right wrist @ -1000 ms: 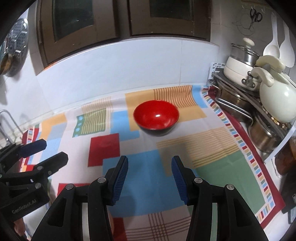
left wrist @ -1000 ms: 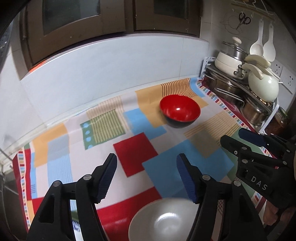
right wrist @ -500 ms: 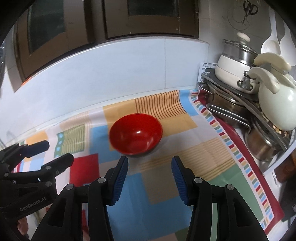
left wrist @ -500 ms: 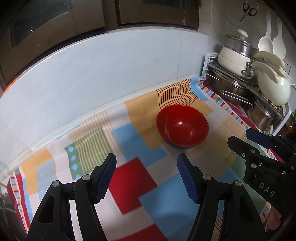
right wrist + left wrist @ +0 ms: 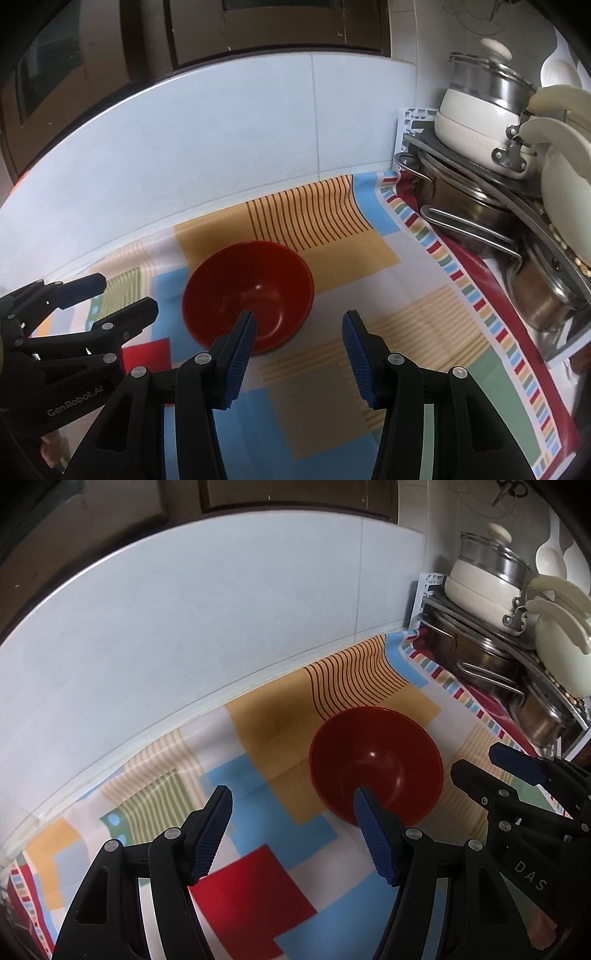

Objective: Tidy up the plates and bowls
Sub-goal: 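Move both tools to the rim of the red-and-black bowl, then close both grippers on the red-and-black bowl's rim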

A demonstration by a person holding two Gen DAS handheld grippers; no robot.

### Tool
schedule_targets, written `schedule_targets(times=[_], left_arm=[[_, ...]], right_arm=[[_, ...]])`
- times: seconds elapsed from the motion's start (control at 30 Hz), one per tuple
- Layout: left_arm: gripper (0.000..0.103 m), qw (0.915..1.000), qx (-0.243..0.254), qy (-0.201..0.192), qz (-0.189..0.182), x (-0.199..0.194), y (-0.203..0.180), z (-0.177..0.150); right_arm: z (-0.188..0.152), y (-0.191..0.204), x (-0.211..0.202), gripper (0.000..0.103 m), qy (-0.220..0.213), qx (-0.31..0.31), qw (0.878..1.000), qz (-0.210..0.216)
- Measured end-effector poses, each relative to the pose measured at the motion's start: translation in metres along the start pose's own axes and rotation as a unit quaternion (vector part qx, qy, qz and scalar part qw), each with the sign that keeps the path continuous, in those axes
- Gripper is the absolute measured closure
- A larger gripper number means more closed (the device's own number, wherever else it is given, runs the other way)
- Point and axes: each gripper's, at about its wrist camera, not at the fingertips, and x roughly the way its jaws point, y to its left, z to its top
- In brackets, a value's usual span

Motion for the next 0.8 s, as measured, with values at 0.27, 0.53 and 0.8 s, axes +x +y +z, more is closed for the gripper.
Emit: schedule_targets(times=[0.27, 0.53, 0.8], left_arm=[[0.036, 0.9998, 0.005, 0.022, -0.001, 0.039, -0.002, 0.009], [0.038, 0.9988, 0.005, 0.048, -0.009, 0.072, -0.005, 0.008], [0.055, 0.9971, -0.01, 0.067, -0.034, 0.087, -0.009, 0.008]], right_arm=[[0.005, -0.008, 0.034, 0.053, 0.02, 0.017, 1.0, 0.002], [0.001, -0.014, 0.061, 0.053, 0.046, 0.032, 0.998, 0.006], [0.002, -0.015, 0.076, 0.063, 0.056, 0.036, 0.998, 0.01]])
